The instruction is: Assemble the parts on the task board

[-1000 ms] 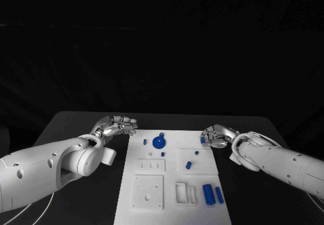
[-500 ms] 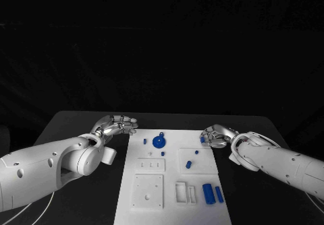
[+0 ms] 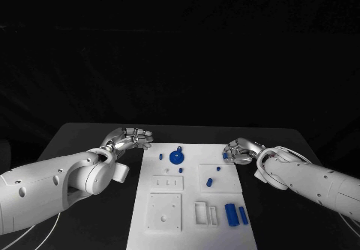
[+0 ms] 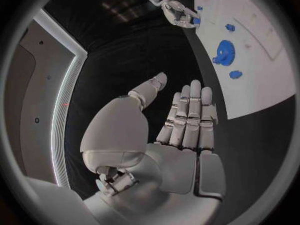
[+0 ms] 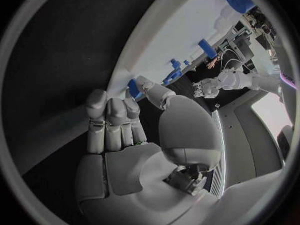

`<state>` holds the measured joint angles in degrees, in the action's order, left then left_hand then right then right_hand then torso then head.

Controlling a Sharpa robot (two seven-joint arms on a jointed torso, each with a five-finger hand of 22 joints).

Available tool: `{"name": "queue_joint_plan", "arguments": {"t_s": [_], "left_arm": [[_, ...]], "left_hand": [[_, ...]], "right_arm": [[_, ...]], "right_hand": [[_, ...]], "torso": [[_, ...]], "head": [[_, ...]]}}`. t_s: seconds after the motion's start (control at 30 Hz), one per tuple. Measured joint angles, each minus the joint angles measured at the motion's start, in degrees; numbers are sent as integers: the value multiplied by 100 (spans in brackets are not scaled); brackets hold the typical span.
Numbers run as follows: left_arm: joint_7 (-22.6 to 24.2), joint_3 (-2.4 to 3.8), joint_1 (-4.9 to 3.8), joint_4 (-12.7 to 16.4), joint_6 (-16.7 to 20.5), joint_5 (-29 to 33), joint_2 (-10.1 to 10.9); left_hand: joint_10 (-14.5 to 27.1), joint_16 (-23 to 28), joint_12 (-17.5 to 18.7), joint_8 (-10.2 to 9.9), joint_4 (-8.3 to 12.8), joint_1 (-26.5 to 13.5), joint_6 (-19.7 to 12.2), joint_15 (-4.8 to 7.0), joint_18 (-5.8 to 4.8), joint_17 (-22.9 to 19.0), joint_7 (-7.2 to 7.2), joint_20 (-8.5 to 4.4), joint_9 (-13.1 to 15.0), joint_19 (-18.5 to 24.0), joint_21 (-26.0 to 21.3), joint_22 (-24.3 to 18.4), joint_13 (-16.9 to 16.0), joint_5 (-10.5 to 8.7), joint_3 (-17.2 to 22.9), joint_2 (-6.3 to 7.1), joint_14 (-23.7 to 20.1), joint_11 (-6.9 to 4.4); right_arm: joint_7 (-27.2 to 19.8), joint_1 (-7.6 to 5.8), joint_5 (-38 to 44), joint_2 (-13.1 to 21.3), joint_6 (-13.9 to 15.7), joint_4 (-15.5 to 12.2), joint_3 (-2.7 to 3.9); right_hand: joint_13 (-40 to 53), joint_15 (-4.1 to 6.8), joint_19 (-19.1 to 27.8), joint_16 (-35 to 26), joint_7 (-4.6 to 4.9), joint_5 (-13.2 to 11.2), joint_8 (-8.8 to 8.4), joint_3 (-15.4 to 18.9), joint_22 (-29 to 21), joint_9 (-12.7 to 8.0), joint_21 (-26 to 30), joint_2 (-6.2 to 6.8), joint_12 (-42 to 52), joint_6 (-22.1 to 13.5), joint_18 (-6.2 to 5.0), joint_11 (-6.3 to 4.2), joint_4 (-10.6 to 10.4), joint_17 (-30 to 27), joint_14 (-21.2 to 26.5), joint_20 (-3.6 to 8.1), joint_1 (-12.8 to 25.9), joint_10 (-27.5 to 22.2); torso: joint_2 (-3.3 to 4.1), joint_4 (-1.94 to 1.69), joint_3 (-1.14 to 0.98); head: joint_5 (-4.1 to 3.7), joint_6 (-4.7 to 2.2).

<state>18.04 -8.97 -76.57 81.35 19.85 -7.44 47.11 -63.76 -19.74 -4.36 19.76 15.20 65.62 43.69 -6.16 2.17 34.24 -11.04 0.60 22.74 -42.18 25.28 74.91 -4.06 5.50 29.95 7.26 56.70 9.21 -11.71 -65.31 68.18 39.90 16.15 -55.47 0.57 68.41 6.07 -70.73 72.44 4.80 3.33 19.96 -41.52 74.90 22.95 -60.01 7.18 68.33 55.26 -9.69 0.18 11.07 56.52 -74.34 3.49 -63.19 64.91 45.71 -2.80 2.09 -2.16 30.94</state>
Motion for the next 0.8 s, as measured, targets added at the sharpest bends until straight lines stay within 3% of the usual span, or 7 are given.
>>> {"name": "queue_joint_plan", "arguments": {"t_s": [0.27, 0.47, 0.6, 0.8], "left_arm": [[-2, 0, 0, 3, -2, 0, 2], [-39, 0, 0, 7, -27, -22, 2], [-121, 0, 0, 8, -93, -84, 0], [-401, 2, -1, -37, -268, -210, -72]], "left_hand": [[20, 0, 19, 0, 0, 0, 0, 0, 0, -1, 0, 0, 0, 0, 0, 0, 0, 0, 0, 0, 0, -20], [13, 0, 19, 0, 0, -9, 0, 0, 0, 11, 0, 0, 0, 0, 2, 0, -2, 0, 0, -9, 0, -27], [-355, -93, -168, 92, -109, -204, 141, 66, -5, 93, 54, -14, 27, -15, 76, 4, -85, 0, -99, -91, 190, -173], [-1046, -552, -512, 217, -336, -518, 472, 333, 55, 336, 201, -241, 74, -302, 332, 4, -298, -68, -257, -115, 647, -503]], "right_arm": [[23, 9, 14, 4, 81, -29, -5], [120, 12, 29, 74, 183, -268, -7], [294, -115, 128, 154, 212, -564, -14], [793, -442, 499, 178, 242, -1065, 10]], "right_hand": [[16, 26, -21, 0, -68, -1, 18, -47, 0, -1, -24, -18, 0, 69, -47, -40, 15, 14, -25, 19, 4, 1], [39, 38, -21, 0, -71, -1, 18, -89, 4, -1, -24, -32, 38, 72, -50, -72, 24, 19, -14, 19, -11, 33], [67, 71, -60, 0, -91, -1, 18, -119, 4, -1, -42, -31, 68, 93, -60, -102, 54, 33, -31, 40, -11, 62], [96, 76, -92, 0, -106, 1, 18, -142, 4, -2, -47, -30, 105, 107, -86, -131, 63, 57, -36, 71, -10, 115]], "torso": [[-1, -1, 1], [-2, 2, 0], [-9, 12, 0], [-36, 27, 0]], "head": [[-5, 4], [-8, -13], [-11, -43], [-16, -86]]}}
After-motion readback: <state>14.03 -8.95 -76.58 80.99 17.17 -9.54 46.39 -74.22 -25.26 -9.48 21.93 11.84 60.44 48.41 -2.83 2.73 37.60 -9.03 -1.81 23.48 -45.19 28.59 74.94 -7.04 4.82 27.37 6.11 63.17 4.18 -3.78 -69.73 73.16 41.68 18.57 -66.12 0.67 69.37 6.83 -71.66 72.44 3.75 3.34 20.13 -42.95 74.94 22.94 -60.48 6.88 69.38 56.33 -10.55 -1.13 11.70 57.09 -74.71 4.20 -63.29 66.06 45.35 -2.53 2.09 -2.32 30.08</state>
